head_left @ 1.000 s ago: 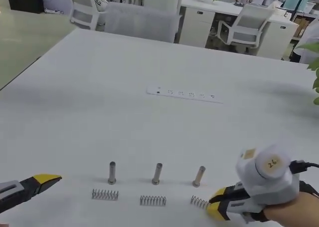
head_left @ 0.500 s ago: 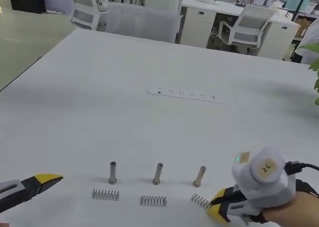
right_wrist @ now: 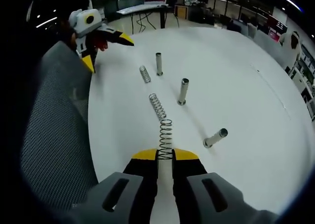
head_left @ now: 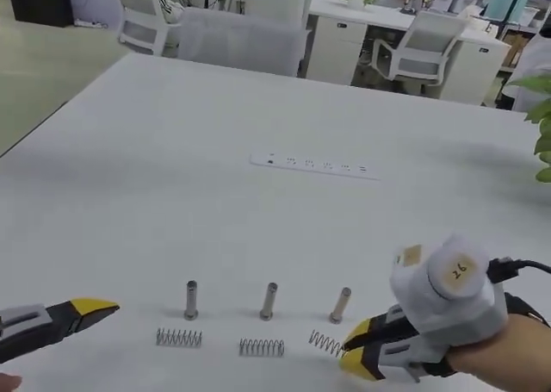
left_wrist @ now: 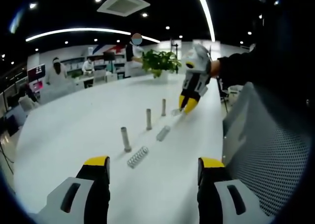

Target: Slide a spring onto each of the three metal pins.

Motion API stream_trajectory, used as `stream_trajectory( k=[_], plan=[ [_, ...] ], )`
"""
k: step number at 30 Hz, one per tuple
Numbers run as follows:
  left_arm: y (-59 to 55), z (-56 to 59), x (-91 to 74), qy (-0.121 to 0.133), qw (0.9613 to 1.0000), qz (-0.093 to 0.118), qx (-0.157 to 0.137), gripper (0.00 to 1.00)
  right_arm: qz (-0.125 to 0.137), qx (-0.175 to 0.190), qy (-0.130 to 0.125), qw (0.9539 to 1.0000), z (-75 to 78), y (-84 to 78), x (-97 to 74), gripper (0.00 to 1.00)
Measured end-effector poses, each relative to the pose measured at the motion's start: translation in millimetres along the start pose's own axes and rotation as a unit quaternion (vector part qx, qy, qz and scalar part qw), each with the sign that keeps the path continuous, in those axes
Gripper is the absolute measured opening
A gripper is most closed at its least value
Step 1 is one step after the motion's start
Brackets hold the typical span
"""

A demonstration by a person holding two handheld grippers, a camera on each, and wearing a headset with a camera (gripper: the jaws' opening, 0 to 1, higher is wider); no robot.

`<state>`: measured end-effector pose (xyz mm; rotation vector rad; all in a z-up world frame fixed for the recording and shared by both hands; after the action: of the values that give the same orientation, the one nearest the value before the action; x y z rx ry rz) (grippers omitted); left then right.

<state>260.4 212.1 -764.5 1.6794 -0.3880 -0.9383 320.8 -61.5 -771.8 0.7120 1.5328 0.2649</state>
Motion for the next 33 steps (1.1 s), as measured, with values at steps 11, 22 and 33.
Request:
stream_trajectory(
  k=[11,22,33],
  plan=[
    [19.9,0.2,9.9,-0.042,0.9988,0.022,-0.012,0.59,-0.006,-0.044,0.025,0.9987,-10.3,32.4,4.3,0.07],
    [31.1,5.7,29.5,-0.083,0.9962,0.026,-0.011,0.53,-0.009,-0.086,0.039,0.9955,-21.4,59.9,11.5,0.07],
    [43.9,10.7,40.9,-0.11,0.9928,0.046,-0.006,0.43,-0.004,-0.124,0.051,0.991,-30.8,79.3,12.9,0.07]
  ],
)
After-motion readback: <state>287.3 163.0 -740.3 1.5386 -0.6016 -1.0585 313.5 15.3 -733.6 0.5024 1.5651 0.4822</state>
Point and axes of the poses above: the centre of the closed fingertips' face, and the gripper's own axes: x roughly forward along the fingers, z roughly to its right, y roughly out of its top, the point moved 7 cm from there along -x, roughly backward along the fingers, and after that the axes turned 7 degrees about y, right-handed, at the moved point
